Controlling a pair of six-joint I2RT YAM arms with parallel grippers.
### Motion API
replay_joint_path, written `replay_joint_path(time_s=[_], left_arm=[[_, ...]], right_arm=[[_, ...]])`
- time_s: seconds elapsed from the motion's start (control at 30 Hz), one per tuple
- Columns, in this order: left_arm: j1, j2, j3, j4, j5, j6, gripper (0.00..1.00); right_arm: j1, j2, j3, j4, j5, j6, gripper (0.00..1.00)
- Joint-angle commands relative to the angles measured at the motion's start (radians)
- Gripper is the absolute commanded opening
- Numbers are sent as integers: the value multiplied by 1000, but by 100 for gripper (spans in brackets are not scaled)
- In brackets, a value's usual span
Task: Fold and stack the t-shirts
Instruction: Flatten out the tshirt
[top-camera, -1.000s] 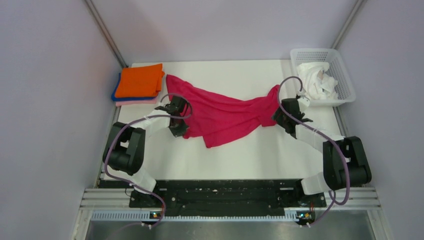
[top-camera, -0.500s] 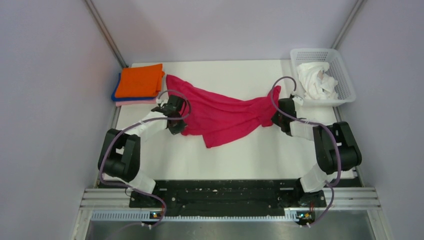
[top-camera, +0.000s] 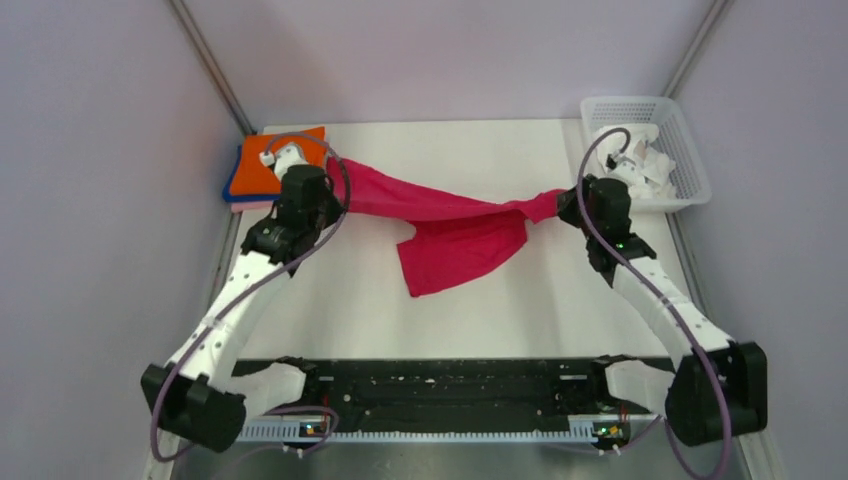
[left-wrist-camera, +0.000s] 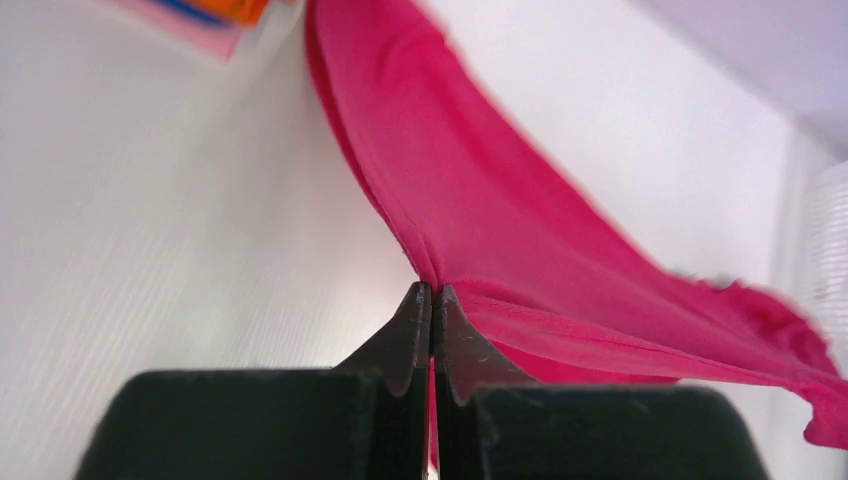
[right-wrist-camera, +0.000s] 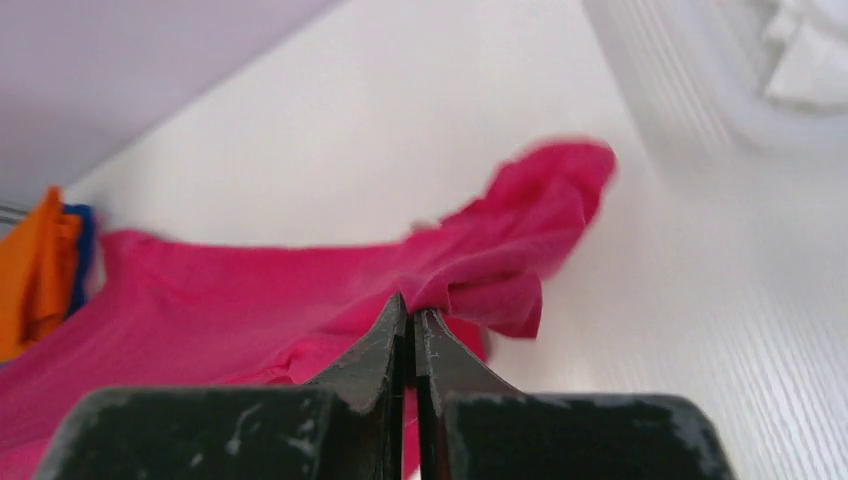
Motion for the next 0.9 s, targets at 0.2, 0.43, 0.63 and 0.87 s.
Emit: replay_joint_path(time_s=[0.2, 0.43, 0.63, 0.87], left_arm=[[-1, -345, 254, 168, 41, 156, 0], [-1, -464, 423, 182, 135, 209, 0], [0, -488, 558, 166, 209, 234, 0], [-1, -499, 559, 163, 219, 227, 0]], right_arm=[[-6, -428, 370, -227, -66, -165, 0], [-6, -523, 676, -293, -156, -256, 0], [-6, -492, 935, -431, -236, -302, 0], [-7, -508, 979, -423, -239, -300, 0]])
